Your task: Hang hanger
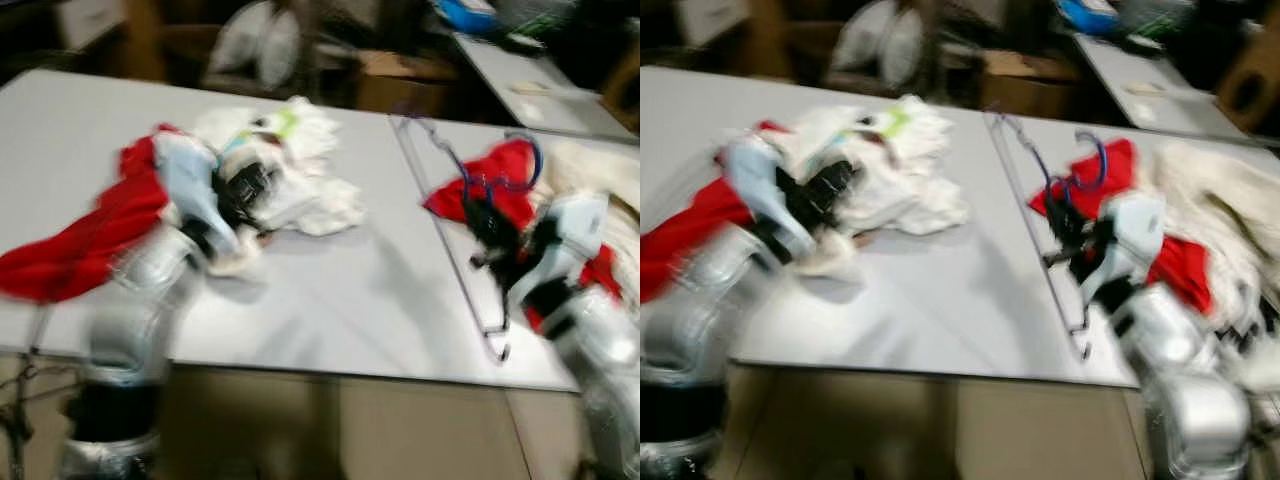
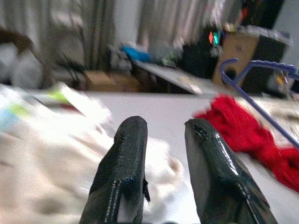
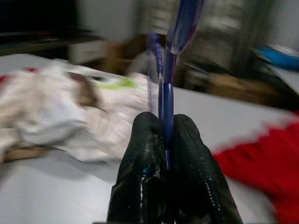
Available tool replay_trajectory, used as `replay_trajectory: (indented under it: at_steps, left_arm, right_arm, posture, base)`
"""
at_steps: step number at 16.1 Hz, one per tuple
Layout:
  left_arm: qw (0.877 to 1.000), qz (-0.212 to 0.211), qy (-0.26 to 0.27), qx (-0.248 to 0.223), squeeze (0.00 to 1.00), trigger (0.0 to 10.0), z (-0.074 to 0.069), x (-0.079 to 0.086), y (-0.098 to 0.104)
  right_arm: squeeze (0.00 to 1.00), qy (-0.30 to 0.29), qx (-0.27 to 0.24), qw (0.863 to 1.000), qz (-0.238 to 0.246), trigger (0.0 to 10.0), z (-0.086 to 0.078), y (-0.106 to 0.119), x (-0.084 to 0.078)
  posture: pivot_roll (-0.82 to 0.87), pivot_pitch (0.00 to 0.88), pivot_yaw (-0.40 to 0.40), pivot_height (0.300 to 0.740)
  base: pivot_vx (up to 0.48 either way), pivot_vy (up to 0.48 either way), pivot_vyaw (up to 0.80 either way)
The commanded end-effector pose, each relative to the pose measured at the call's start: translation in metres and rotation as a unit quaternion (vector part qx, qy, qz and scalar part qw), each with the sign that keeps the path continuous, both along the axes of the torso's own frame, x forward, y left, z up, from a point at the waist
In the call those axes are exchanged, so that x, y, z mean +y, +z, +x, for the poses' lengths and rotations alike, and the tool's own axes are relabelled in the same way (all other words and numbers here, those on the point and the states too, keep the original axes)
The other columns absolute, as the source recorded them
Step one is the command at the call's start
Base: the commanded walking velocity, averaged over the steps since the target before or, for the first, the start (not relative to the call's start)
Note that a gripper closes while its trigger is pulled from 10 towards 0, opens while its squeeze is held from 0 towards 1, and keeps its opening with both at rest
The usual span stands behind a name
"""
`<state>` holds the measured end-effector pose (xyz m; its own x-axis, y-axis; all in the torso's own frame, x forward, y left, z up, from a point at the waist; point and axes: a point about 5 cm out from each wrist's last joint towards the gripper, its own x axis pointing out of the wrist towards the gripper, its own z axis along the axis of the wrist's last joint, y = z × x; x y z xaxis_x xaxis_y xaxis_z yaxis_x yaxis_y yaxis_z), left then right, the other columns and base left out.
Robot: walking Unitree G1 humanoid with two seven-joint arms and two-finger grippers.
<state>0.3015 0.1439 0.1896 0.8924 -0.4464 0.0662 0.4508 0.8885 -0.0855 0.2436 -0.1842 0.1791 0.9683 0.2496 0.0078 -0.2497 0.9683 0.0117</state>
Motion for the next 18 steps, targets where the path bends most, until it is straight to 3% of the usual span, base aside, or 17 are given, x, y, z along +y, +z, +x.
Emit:
replay_trajectory:
  at_steps: [1,3,7,9,15,18]
  left_arm:
    - [1.0,0.018,0.011,-0.016,0.0,10.0,-0.001,-0.004,-0.001]
    - [1.0,0.005,0.026,-0.012,0.0,10.0,-0.002,-0.006,-0.008]
    - [0.998,0.032,0.054,-0.007,0.0,10.0,-0.01,-0.002,-0.026]
    - [0.997,0.038,0.063,-0.004,0.0,10.0,-0.013,-0.001,-0.031]
    - [0.997,0.029,0.078,-0.008,0.0,10.0,-0.016,-0.006,-0.035]
    - [0.997,0.032,0.076,-0.008,0.0,10.0,-0.016,-0.01,-0.037]
  right_arm:
    - [0.0,-0.041,-0.015,0.998,-0.04,10.0,-0.005,0.001,-0.002]
    - [0.0,-0.091,0.006,0.996,-0.015,10.0,-0.011,-0.006,-0.004]
    - [0.0,-0.083,0.029,0.996,-0.013,10.0,-0.014,-0.016,-0.002]
    - [0.0,-0.085,0.022,0.995,-0.042,10.0,-0.008,-0.016,-0.002]
    - [0.0,-0.068,0.038,0.996,-0.031,10.0,-0.006,-0.02,-0.002]
    - [0.0,-0.085,0.035,0.994,-0.055,10.0,-0.007,-0.024,-0.006]
  posture:
    - [-0.01,0.0,-0.068,0.74]
    - [-0.02,0.0,-0.064,0.74]
    - [-0.01,0.0,-0.087,0.74]
    - [0.0,0.0,-0.1,0.74]
    - [0.0,0.0,-0.111,0.74]
    - [0.0,0.0,-0.109,0.74]
  base:
    - [0.0,0.0,-0.8]
    - [0.0,0.0,-0.79]
    - [0.0,-0.072,-0.79]
    - [0.0,-0.294,-0.79]
    - [0.0,-0.293,-0.79]
    - [0.0,-0.29,-0.79]
